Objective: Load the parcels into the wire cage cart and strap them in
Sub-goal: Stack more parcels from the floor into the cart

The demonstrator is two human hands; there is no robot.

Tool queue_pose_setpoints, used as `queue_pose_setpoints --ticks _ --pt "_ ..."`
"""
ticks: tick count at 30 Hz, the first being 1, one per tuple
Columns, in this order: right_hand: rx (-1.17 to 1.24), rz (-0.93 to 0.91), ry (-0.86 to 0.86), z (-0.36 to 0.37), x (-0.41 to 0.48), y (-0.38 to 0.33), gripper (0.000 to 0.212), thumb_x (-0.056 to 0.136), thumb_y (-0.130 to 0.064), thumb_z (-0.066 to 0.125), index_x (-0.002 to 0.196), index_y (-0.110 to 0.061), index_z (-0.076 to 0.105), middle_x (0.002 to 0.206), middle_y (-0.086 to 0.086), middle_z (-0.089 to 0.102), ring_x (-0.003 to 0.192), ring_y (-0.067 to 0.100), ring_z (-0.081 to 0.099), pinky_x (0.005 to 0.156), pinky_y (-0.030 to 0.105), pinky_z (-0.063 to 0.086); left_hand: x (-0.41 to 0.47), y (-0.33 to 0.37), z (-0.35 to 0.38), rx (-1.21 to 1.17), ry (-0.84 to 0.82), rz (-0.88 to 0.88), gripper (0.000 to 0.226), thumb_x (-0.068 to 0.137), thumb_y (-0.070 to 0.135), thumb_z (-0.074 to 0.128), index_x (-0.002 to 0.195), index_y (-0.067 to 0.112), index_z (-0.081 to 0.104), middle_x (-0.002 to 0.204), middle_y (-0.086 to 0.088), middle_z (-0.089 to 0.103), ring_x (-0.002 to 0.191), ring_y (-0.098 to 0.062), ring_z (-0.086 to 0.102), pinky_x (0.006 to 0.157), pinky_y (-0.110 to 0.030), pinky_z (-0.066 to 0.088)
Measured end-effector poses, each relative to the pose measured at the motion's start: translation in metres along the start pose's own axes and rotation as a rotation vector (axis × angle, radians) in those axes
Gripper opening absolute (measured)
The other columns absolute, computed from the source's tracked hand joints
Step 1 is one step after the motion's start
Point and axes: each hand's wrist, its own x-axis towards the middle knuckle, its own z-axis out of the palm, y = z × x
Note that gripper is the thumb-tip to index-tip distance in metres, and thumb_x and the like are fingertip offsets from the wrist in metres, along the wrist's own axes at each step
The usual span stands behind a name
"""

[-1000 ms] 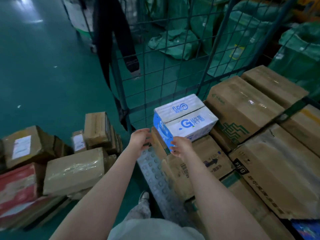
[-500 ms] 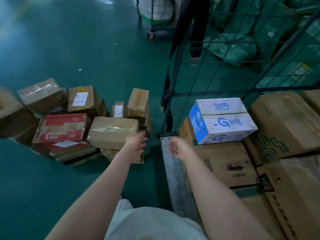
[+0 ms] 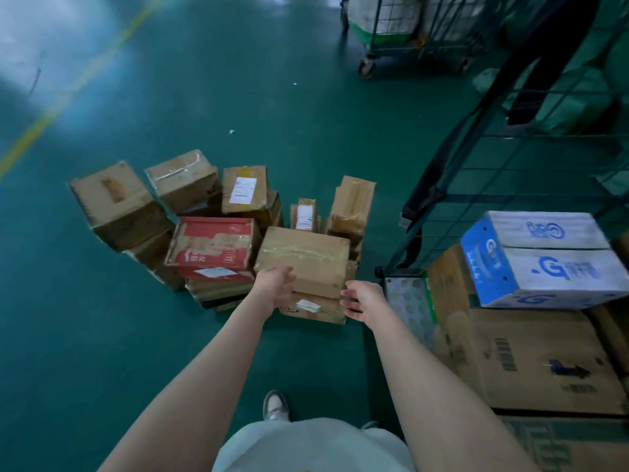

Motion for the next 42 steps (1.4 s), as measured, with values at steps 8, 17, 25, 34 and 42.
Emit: queue_pose_setpoints --ticks 8,17,25,34,42 --pt "-0.064 0.039 0.098 0.058 0.018 0.006 0.013 0.098 -0.010 0.044 0.103 -0.007 0.055 0.080 0.004 0.053 0.066 0.016 0.049 0.070 0.033 0.047 0.043 0.009 -0.055 0.089 0.014 -0.048 0.028 0.098 0.019 0.046 0.124 0.015 0.055 0.110 -0.002 0.061 0.100 -0.019 0.057 0.082 -0.035 0.043" --pt "-0.144 0.085 0.166 0.067 0.065 -0.002 0.031 0.098 -0.012 0.039 0.125 -0.008 0.054 0.102 0.006 0.056 0.085 0.019 0.053 0.069 0.030 0.047 0.097 0.029 -0.054 0.147 0.025 -0.097 0.029 0.099 0.018 0.044 0.126 0.015 0.054 0.124 -0.005 0.060 0.110 -0.021 0.055 0.084 -0.035 0.043" --pt "-0.246 0.086 0.196 0.048 0.142 -0.030 0.033 0.096 -0.008 0.038 0.124 -0.010 0.055 0.118 0.009 0.057 0.098 0.023 0.053 0.077 0.032 0.050 0.176 0.054 -0.017 0.282 0.084 -0.090 0.033 0.097 0.012 0.040 0.128 0.011 0.054 0.098 -0.001 0.053 0.091 -0.019 0.051 0.074 -0.031 0.043" --pt "-0.314 0.137 0.218 0.046 0.239 -0.028 0.035 0.098 -0.013 0.039 0.132 -0.010 0.049 0.122 0.009 0.055 0.093 0.019 0.048 0.086 0.036 0.047 0.266 0.052 0.009 0.458 0.123 -0.102 0.039 0.095 0.012 0.043 0.134 0.010 0.048 0.130 -0.009 0.051 0.110 -0.025 0.049 0.083 -0.030 0.039" --pt "-0.349 0.184 0.212 0.052 0.301 0.001 0.054 0.097 -0.019 0.045 0.148 -0.014 0.027 0.146 0.010 0.040 0.127 0.030 0.045 0.098 0.039 0.040 0.349 0.029 -0.004 0.639 0.149 -0.073 0.070 0.091 0.019 0.051 0.149 0.015 0.014 0.148 -0.015 0.030 0.128 -0.035 0.039 0.106 -0.048 0.038"
